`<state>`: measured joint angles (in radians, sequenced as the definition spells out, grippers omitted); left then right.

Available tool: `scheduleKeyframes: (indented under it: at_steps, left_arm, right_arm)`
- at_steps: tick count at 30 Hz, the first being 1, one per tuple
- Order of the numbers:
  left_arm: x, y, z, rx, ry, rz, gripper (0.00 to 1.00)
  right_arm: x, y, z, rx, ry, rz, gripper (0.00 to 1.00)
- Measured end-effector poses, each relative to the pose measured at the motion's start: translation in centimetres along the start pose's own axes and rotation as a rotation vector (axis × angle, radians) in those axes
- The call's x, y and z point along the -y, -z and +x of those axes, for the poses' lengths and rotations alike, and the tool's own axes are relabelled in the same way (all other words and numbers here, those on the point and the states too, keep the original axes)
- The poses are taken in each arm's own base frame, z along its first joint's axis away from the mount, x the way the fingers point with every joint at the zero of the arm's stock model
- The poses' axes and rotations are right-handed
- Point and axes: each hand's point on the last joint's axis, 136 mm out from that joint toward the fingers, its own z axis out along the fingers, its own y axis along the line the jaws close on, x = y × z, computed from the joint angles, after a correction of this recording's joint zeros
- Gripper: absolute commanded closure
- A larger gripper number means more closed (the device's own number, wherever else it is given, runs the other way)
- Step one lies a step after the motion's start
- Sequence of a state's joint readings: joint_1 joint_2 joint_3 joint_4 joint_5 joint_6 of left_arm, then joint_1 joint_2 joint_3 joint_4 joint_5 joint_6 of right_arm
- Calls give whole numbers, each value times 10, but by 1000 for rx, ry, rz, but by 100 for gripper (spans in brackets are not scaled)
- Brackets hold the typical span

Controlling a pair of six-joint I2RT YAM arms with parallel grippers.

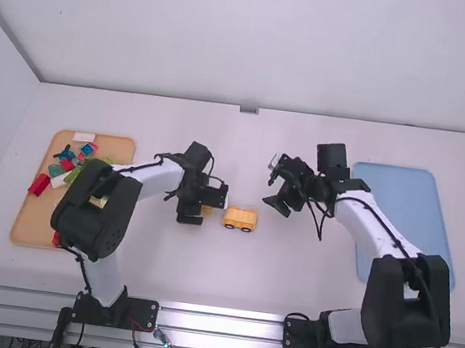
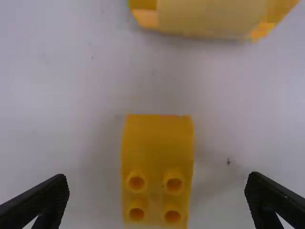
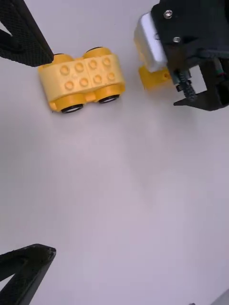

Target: Assemble lego blocks to make yellow taxi

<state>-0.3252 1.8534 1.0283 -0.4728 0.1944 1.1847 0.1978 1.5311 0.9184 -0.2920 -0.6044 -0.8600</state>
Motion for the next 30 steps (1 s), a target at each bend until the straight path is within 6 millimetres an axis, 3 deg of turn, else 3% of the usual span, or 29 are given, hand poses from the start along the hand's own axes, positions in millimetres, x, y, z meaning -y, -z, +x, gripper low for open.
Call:
scheduleKeyframes:
  at_steps: [4, 10, 15, 24, 30]
  left_arm:
    - [1, 9, -9, 210, -38, 47, 1]
    - [-6, 18, 1, 468, -21, -7, 1]
    - [7, 13, 5, 619, -11, -55, 1]
    - [6, 11, -1, 693, 23, -83, 1]
    - [11, -6, 1, 699, 88, 17, 7]
  right_arm:
    - [-11, -5, 10, 46, 10, 12, 1]
    - [-16, -6, 23, 101, -12, 8, 1]
    - [-21, 0, 27, 176, -12, -25, 1]
    - [-41, 6, 25, 239, 57, -114, 1]
    - [-43, 7, 23, 256, 85, -122, 1]
